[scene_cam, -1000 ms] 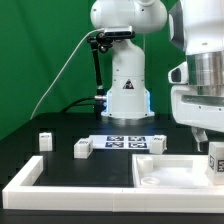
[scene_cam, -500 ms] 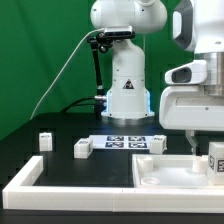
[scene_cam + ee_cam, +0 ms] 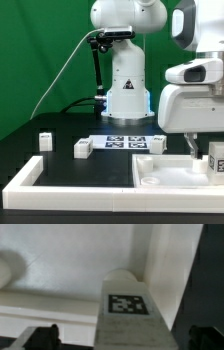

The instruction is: Assemble one leg

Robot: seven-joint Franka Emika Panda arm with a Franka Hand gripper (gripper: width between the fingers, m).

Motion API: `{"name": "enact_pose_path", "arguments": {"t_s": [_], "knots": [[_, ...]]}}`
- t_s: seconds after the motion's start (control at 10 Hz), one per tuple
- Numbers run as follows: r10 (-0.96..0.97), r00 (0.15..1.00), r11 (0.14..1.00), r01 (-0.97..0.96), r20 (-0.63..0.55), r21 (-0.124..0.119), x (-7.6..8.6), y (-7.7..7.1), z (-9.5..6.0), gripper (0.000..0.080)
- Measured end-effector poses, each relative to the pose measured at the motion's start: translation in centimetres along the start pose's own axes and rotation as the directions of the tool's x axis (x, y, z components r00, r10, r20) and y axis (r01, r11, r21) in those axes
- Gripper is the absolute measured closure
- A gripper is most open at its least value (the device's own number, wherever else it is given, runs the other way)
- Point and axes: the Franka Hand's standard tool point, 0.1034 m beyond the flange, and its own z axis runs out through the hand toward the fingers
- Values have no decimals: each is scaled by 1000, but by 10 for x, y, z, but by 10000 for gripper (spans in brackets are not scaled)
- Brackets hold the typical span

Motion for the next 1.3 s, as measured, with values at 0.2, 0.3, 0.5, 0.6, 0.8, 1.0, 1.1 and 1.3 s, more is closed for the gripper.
{"name": "enact_pose_path", "arguments": {"t_s": [0.2,0.3,0.5,0.6,0.8,1.0,1.1,1.3], "knots": [[0,1000,1000,0,0,0,0,0,0,411],[0,1000,1000,0,0,0,0,0,0,411],[35,999,999,-35,0,0,0,0,0,510],[38,999,999,-38,-1,0,0,0,0,510],[313,950,950,-312,-20,22,-3,0,0,510],[544,839,839,-543,-18,38,-4,0,1,510],[653,757,757,-652,-10,49,-5,1,1,509],[836,549,547,-835,12,63,-5,1,2,509]]}}
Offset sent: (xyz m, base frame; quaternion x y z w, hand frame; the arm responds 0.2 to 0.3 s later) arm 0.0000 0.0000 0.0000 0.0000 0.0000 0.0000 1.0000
